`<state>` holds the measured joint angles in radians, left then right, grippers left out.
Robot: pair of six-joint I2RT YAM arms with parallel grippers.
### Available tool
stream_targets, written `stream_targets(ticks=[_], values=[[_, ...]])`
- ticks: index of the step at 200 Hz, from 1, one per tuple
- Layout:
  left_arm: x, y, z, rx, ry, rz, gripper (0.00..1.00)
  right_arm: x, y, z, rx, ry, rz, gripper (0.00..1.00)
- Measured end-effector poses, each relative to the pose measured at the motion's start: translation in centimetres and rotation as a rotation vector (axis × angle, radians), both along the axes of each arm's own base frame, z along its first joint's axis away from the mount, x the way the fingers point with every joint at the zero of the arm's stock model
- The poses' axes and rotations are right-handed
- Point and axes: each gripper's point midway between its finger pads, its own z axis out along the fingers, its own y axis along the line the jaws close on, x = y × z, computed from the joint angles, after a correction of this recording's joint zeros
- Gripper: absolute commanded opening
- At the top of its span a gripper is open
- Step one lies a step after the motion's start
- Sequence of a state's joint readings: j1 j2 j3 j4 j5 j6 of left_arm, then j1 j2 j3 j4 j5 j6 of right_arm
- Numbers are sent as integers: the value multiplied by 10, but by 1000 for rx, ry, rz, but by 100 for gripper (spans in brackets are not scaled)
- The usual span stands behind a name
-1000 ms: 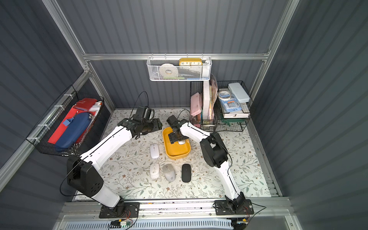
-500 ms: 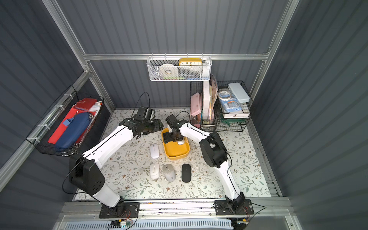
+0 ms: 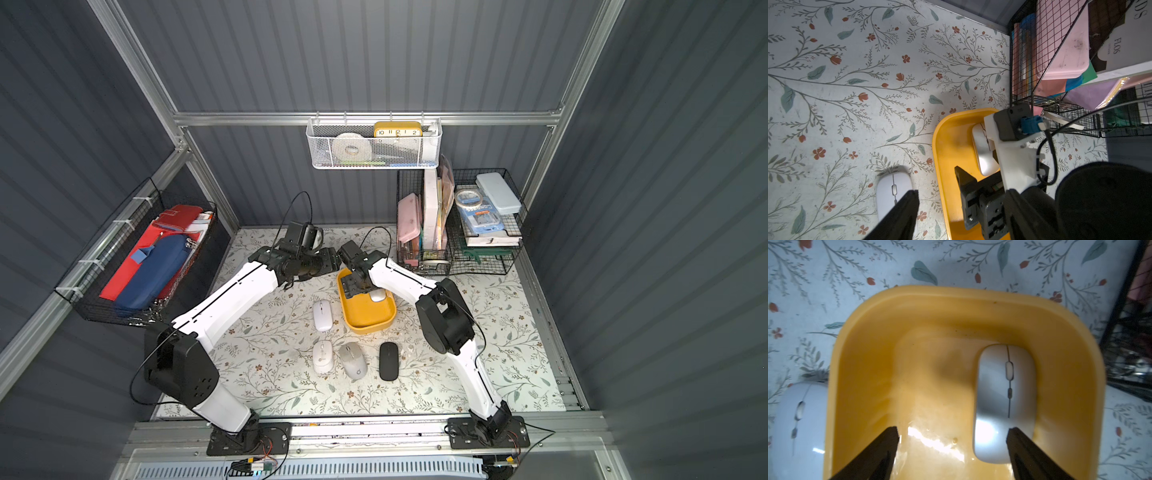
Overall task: Take out the mouse from the storage box
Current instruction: Pick up the mouse from the storage box.
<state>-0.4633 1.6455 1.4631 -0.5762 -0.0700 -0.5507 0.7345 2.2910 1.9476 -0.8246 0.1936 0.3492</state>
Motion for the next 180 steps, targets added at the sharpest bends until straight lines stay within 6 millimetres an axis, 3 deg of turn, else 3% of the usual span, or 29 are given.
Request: stream_targets(ticks=[29,77,134,180], values=[[1,4,-1,5,5,10,70,14,-11,-12,-82,-13,-57,89],[-4,5,-5,15,28,7,70,13,-22,-31,-127,4,-117,90],[-5,5,-6,16,33,4,69,5,-13,-45,-68,69,-149,92],[-7,2,-6,3,41,-11,69,1,-8,-44,-17,78,-150,92]])
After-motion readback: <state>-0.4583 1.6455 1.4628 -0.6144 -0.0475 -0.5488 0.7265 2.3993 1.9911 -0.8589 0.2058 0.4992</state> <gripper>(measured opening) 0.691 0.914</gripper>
